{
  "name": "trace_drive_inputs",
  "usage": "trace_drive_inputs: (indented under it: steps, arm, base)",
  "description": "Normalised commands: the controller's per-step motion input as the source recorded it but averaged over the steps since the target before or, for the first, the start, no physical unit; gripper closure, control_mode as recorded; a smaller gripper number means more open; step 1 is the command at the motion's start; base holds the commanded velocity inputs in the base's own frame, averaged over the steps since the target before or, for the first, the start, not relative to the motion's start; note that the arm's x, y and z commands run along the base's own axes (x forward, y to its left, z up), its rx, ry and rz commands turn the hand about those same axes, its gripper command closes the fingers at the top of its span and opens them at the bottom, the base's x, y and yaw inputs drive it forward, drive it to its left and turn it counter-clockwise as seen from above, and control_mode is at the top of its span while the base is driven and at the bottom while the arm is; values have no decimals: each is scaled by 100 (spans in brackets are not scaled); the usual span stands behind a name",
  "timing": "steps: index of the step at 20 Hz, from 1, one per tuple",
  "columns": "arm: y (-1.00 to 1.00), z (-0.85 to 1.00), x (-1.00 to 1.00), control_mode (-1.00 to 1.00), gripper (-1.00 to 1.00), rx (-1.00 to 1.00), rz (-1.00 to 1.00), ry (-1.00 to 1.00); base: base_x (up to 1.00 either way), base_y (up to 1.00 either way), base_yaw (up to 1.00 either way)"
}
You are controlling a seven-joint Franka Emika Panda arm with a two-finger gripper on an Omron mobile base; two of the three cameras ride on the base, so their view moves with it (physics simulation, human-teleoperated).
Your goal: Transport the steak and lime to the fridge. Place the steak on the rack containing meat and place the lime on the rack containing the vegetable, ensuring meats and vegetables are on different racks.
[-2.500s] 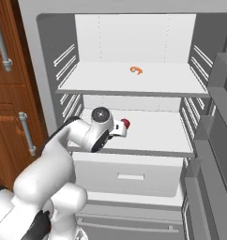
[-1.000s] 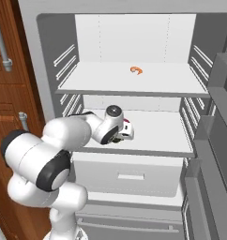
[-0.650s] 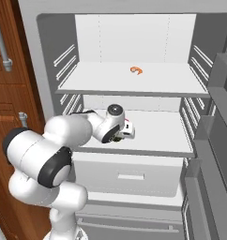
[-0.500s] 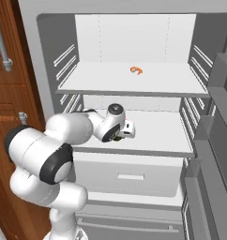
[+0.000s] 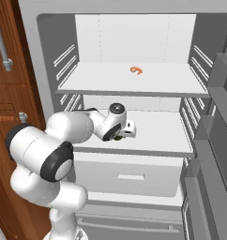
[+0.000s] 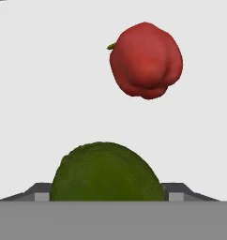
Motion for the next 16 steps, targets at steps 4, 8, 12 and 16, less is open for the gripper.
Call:
trace_drive_inputs:
  steps: [4,8,12,16]
  arm:
    - [-4,0,-16,-100,-100,0,0,-8]
    - [0,5,-5,-100,-100,0,0,-15]
    - [0,10,0,-100,-100,0,0,-6]
    - [0,21,-11,-100,-100,0,0,-7]
  base:
    - [0,0,0]
    - [0,0,0]
    - [0,0,0]
    - [0,0,0]
